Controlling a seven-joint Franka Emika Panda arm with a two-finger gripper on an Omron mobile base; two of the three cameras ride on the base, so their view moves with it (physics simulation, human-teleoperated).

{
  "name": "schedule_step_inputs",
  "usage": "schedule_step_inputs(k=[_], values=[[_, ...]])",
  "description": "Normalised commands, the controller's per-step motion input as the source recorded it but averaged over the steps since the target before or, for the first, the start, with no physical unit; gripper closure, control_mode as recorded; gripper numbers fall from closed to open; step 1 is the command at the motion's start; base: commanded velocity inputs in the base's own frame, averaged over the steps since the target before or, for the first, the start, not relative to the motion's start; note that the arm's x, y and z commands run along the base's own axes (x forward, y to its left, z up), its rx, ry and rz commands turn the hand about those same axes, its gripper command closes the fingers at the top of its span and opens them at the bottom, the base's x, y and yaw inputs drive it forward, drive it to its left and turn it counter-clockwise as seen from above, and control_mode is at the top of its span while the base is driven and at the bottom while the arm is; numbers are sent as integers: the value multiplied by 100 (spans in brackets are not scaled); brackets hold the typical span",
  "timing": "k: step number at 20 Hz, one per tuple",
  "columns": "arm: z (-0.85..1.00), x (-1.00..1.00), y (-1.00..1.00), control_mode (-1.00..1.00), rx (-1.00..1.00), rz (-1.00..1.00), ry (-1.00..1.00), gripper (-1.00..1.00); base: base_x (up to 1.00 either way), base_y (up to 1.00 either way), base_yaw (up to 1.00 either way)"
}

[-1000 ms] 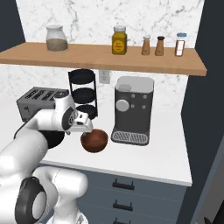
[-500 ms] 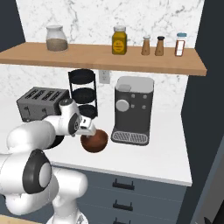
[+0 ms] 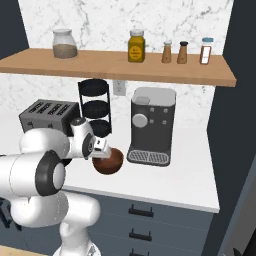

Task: Pick up the bowls on the counter and stack them on top of one another in the open cabinet. Place the smaller bowl on top of the larger bowl.

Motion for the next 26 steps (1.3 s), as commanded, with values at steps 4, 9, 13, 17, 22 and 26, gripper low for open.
schedule_step_inputs(k=[4,9,13,17,22,26], values=[[-38,5,-3,-100,-4,0,0,100,0,0,0],[-3,1,-2,-100,0,0,0,100,0,0,0],[2,0,0,-100,0,0,0,100,0,0,0],[25,-9,1,-100,0,5,0,100,0,0,0],[84,-36,16,-100,0,17,-10,100,0,0,0],[77,-46,57,-100,-4,29,-5,100,0,0,0]])
